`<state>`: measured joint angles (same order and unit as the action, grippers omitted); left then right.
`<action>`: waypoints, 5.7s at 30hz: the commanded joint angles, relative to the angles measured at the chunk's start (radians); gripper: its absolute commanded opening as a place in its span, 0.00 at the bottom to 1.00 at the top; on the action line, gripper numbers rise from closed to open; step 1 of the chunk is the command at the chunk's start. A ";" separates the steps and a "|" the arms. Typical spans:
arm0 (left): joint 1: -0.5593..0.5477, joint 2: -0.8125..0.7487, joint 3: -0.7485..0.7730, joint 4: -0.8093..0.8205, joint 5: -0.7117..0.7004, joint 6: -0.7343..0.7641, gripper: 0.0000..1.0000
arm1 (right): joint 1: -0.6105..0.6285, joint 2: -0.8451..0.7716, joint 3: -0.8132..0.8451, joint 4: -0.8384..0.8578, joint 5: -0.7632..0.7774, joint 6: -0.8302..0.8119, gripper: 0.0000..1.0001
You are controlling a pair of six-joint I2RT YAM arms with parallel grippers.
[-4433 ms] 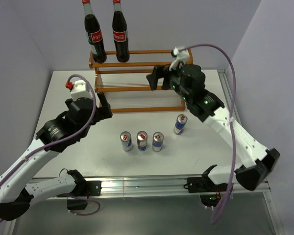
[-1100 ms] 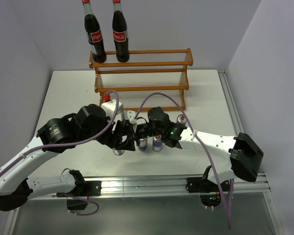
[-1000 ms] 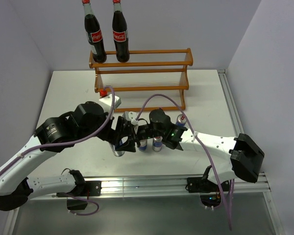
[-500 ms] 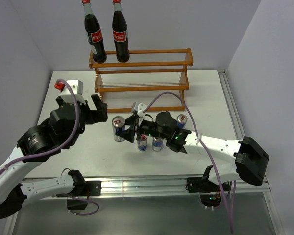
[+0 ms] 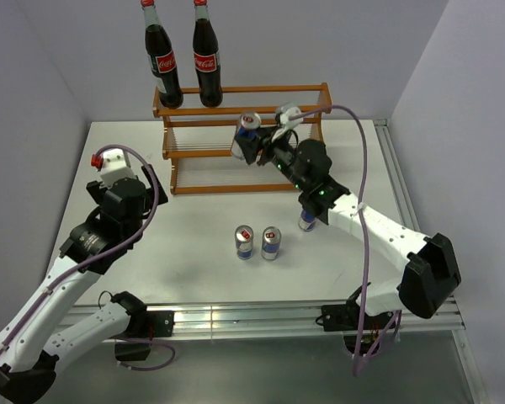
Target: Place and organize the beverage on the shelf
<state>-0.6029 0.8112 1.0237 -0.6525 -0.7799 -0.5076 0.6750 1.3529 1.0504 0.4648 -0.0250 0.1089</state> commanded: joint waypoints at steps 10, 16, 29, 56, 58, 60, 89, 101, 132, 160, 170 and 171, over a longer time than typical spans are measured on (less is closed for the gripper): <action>0.043 0.046 -0.037 0.097 0.082 0.069 0.99 | -0.143 0.282 0.604 -0.150 -0.079 -0.098 0.00; 0.048 0.037 -0.053 0.105 0.120 0.076 0.99 | -0.178 0.411 0.813 -0.250 -0.118 -0.152 0.00; 0.060 0.029 -0.056 0.114 0.182 0.096 0.99 | -0.215 0.638 1.151 -0.457 -0.184 -0.146 0.00; 0.063 0.029 -0.060 0.117 0.223 0.109 0.99 | -0.238 0.598 1.010 -0.442 -0.214 -0.133 0.86; 0.064 0.025 -0.062 0.119 0.229 0.110 0.99 | -0.236 0.575 0.988 -0.431 -0.214 -0.138 0.94; 0.064 0.022 -0.062 0.122 0.235 0.113 1.00 | -0.238 0.560 0.956 -0.417 -0.205 -0.141 0.98; -0.298 0.344 0.157 -0.001 0.370 -0.167 0.99 | -0.230 -0.443 -0.127 -0.756 -0.046 0.285 1.00; -0.517 0.609 0.227 -0.017 0.275 -0.273 1.00 | -0.229 -0.687 -0.214 -0.920 0.042 0.250 1.00; -0.503 0.632 0.206 -0.084 0.203 -0.284 0.00 | -0.229 -0.719 -0.339 -0.700 -0.252 0.272 1.00; -0.356 0.120 0.096 -0.030 1.132 0.325 0.00 | 0.327 -0.336 -0.256 -0.497 -0.518 -0.159 0.88; -0.356 0.157 0.090 -0.010 1.306 0.382 0.00 | 0.376 -0.253 -0.184 -0.588 -0.633 -0.209 0.77; -0.356 0.158 0.090 -0.009 1.309 0.382 0.00 | 0.379 -0.244 -0.182 -0.588 -0.636 -0.207 0.75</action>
<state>-0.9573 0.9771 1.0992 -0.7681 0.4377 -0.1543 1.0409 1.0927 0.8200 -0.1047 -0.6266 -0.0704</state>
